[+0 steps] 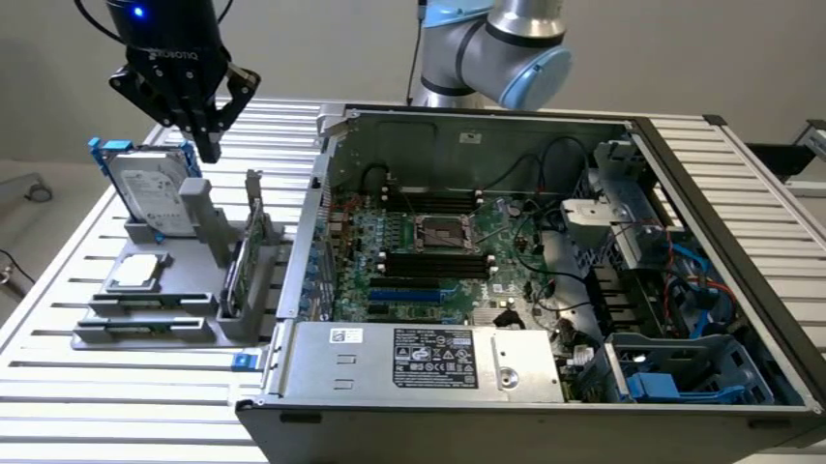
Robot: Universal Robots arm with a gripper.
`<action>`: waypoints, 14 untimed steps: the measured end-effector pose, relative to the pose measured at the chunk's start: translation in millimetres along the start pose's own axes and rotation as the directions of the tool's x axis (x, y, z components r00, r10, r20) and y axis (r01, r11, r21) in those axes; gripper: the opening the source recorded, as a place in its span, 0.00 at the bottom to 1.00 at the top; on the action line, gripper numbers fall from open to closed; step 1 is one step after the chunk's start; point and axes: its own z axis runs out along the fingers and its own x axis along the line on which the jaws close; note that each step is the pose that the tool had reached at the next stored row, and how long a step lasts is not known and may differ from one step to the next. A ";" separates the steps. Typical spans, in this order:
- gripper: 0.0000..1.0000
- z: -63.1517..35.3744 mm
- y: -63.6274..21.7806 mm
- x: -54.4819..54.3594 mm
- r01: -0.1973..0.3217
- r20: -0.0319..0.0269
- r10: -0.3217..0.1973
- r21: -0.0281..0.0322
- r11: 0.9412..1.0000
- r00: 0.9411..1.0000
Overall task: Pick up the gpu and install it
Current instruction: 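Reach for the gpu, then pick up the gpu and move the gpu toward the slot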
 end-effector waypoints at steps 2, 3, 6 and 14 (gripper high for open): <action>0.11 0.0 0.0 0.0 0.000 0.000 0.000 0.000 1.000 1.000; 0.11 0.0 0.0 0.0 0.000 0.000 0.000 0.000 1.000 1.000; 0.11 0.0 0.0 0.0 0.000 0.000 0.000 0.000 1.000 1.000; 0.36 0.1 0.0 0.0 0.000 0.000 0.000 0.000 1.000 1.000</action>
